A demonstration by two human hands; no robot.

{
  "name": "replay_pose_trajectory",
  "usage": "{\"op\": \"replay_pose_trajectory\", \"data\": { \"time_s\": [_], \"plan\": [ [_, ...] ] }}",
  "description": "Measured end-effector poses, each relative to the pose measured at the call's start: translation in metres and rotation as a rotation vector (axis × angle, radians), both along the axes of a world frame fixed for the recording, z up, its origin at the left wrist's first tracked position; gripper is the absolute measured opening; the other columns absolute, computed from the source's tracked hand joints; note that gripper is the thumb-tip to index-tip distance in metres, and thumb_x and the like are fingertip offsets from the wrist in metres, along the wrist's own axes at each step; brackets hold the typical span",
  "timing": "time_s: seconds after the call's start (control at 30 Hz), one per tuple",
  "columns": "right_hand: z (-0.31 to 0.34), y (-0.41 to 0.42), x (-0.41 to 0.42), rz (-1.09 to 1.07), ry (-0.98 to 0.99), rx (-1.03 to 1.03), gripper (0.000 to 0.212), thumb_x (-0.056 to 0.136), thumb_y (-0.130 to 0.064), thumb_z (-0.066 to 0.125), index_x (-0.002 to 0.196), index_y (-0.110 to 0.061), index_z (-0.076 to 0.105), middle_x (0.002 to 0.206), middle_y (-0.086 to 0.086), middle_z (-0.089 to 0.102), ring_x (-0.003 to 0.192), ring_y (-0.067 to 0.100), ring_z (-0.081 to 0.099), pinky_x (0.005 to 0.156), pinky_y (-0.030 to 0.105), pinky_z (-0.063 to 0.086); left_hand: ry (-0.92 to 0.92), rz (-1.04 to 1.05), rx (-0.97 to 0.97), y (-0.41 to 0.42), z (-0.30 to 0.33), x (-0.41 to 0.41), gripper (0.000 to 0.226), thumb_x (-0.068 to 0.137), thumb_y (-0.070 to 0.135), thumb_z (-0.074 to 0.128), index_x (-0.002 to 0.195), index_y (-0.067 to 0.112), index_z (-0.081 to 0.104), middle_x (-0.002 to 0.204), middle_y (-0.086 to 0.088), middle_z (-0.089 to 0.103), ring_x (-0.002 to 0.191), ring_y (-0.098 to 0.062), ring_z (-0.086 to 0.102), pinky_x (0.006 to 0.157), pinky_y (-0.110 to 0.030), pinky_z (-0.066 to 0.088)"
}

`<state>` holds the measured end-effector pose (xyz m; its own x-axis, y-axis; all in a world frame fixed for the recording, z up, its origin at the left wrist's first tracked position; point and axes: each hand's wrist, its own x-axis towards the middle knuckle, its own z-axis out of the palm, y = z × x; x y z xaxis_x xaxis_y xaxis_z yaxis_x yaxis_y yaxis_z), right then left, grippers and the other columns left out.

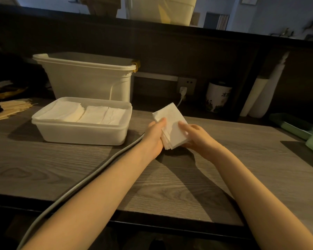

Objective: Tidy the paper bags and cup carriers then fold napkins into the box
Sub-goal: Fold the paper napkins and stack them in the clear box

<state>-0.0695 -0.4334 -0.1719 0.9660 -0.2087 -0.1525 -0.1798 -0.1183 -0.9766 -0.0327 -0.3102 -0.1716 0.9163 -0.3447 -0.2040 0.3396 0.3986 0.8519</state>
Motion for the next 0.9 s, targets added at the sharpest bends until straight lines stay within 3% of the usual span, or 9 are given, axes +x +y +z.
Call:
{"op": "replay_pose_trajectory", "data": {
  "time_s": [0.07,0.2,0.27,0.33,0.47,0.57,0.67,0.8,0.9],
  "plan": [
    [-0.003,0.001,0.001,0.065,0.007,-0.101,0.063,0.086,-0.035,0.065,0.137,-0.011,0.035,0.123,0.007,0.055,0.102,0.018,0.061,0.079,0.028,0.055,0.051,0.050,-0.072,0.000,0.000,0.002,0.039,0.096,0.024,0.047,0.133,0.015,0.041,0.105,-0.010,0.058,0.097,-0.028,0.058,0.085,-0.048,0.050],
    [0.000,-0.005,0.002,-0.097,-0.187,-0.119,0.058,0.084,-0.018,0.068,0.134,-0.012,0.039,0.118,0.005,0.056,0.089,0.012,0.063,0.066,0.023,0.056,0.008,0.112,-0.137,0.001,-0.001,0.008,0.037,0.091,0.017,0.056,0.126,0.015,0.043,0.110,-0.007,0.057,0.103,-0.026,0.056,0.095,-0.045,0.047],
    [0.000,-0.014,0.002,-0.175,-0.313,-0.146,0.051,0.084,-0.016,0.068,0.128,-0.012,0.044,0.122,0.006,0.057,0.092,0.011,0.062,0.067,0.022,0.056,-0.091,0.124,-0.026,0.007,-0.002,0.012,0.037,0.089,0.016,0.060,0.122,0.016,0.043,0.107,-0.002,0.056,0.101,-0.021,0.058,0.091,-0.037,0.050],
    [-0.001,-0.022,0.002,-0.209,-0.397,-0.265,0.045,0.084,-0.018,0.069,0.123,-0.015,0.047,0.121,0.004,0.057,0.099,0.013,0.060,0.072,0.022,0.053,-0.289,0.125,0.278,0.013,-0.006,0.017,0.042,0.087,0.016,0.063,0.125,0.015,0.045,0.108,0.003,0.055,0.102,-0.016,0.057,0.086,-0.030,0.050],
    [-0.005,-0.028,0.000,-0.072,-0.342,-0.438,0.053,0.084,-0.025,0.068,0.130,-0.018,0.043,0.124,-0.001,0.048,0.105,0.012,0.052,0.067,0.016,0.047,-0.570,0.022,0.687,0.019,-0.015,0.021,0.043,0.084,0.016,0.066,0.122,0.014,0.046,0.111,0.002,0.051,0.103,-0.014,0.052,0.081,-0.026,0.047],
    [-0.008,-0.027,-0.002,0.022,-0.274,-0.425,0.065,0.084,-0.029,0.068,0.138,-0.021,0.033,0.132,-0.001,0.039,0.112,0.014,0.046,0.072,0.018,0.047,-0.619,-0.010,0.712,0.022,-0.018,0.022,0.044,0.084,0.015,0.067,0.121,0.015,0.044,0.116,0.000,0.051,0.099,-0.011,0.050,0.069,-0.016,0.045],
    [-0.009,-0.024,-0.001,0.042,-0.318,-0.422,0.069,0.084,-0.025,0.068,0.141,-0.023,0.029,0.133,-0.004,0.033,0.118,0.014,0.040,0.089,0.025,0.046,-0.670,-0.041,0.762,0.020,-0.020,0.021,0.047,0.084,0.015,0.066,0.124,0.016,0.040,0.125,-0.005,0.050,0.101,-0.013,0.051,0.075,-0.023,0.049],
    [-0.011,-0.016,0.000,0.041,-0.397,-0.457,0.063,0.084,-0.014,0.068,0.138,-0.017,0.035,0.122,-0.001,0.046,0.109,0.013,0.049,0.078,0.014,0.047,-0.752,-0.077,0.700,0.018,-0.019,0.015,0.066,0.085,0.015,0.065,0.138,0.024,0.027,0.122,0.000,0.043,0.103,-0.015,0.051,0.071,-0.018,0.047],
    [-0.011,-0.018,0.002,0.019,-0.404,-0.446,0.065,0.081,-0.014,0.071,0.136,-0.017,0.037,0.121,0.000,0.047,0.108,0.013,0.050,0.083,0.017,0.047,-0.825,-0.066,0.743,0.016,-0.016,0.014,0.054,0.086,0.017,0.065,0.133,0.023,0.039,0.116,0.000,0.048,0.098,-0.014,0.052,0.066,-0.015,0.044]
  ]
}}
